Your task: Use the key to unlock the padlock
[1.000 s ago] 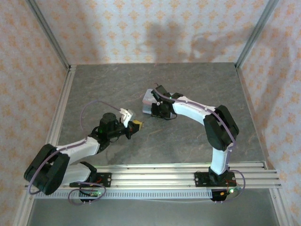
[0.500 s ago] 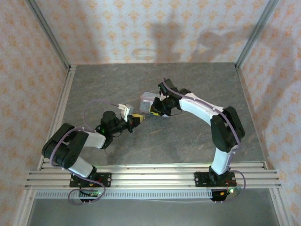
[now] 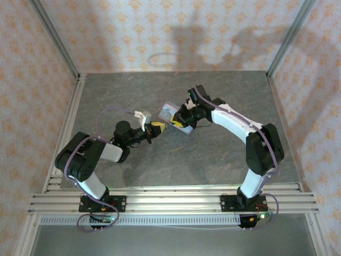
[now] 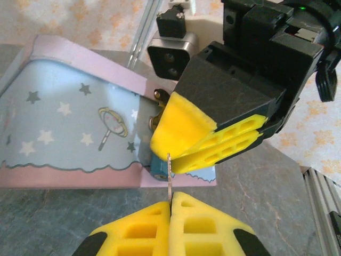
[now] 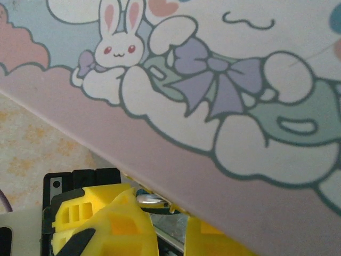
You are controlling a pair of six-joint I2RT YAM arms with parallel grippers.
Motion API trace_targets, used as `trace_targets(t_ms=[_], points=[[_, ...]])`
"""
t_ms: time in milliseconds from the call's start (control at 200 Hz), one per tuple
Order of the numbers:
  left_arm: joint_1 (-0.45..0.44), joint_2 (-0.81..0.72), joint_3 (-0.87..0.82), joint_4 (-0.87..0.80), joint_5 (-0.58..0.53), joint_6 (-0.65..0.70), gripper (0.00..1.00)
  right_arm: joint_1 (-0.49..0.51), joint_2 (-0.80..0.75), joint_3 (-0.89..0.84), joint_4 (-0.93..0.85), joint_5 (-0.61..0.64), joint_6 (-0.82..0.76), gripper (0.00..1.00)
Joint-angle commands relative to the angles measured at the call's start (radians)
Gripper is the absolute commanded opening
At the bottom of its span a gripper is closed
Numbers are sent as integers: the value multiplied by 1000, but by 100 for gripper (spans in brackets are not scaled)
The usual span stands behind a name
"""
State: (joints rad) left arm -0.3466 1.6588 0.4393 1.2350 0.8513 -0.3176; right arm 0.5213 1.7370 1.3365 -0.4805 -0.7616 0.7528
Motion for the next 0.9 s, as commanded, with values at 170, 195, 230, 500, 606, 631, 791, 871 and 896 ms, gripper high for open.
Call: trace_targets(t_ms=[170,195,230,500,606,631,791,871,896], points=[[3,39,19,66,50,-6,0,-14,-42,-9,84,-66,41,0],[3,42,21,66,51,-6,0,-16,-40,-10,85,-67,40,0],[3,47,22,67,54,-6,0,-17,-40,-11,87,-67,43,0],[3,74,43,66,55,4,0,-23,-49,-21,92,-74,51,0],[3,81,51,63,52,13,0,-27,-50,-23,96,-82,56,0],[3,81,53,62,53,14,0,-27,-50,-23,97,-83,57,0],[-9,83,64,28,48,42,0,-26,-48,-22,109,-96,68,0],[-17,90,67,22,46,49,0,-27,-49,-22,109,-96,67,0],[-17,92,67,25,45,47,0,-26,-50,-21,109,-96,68,0]])
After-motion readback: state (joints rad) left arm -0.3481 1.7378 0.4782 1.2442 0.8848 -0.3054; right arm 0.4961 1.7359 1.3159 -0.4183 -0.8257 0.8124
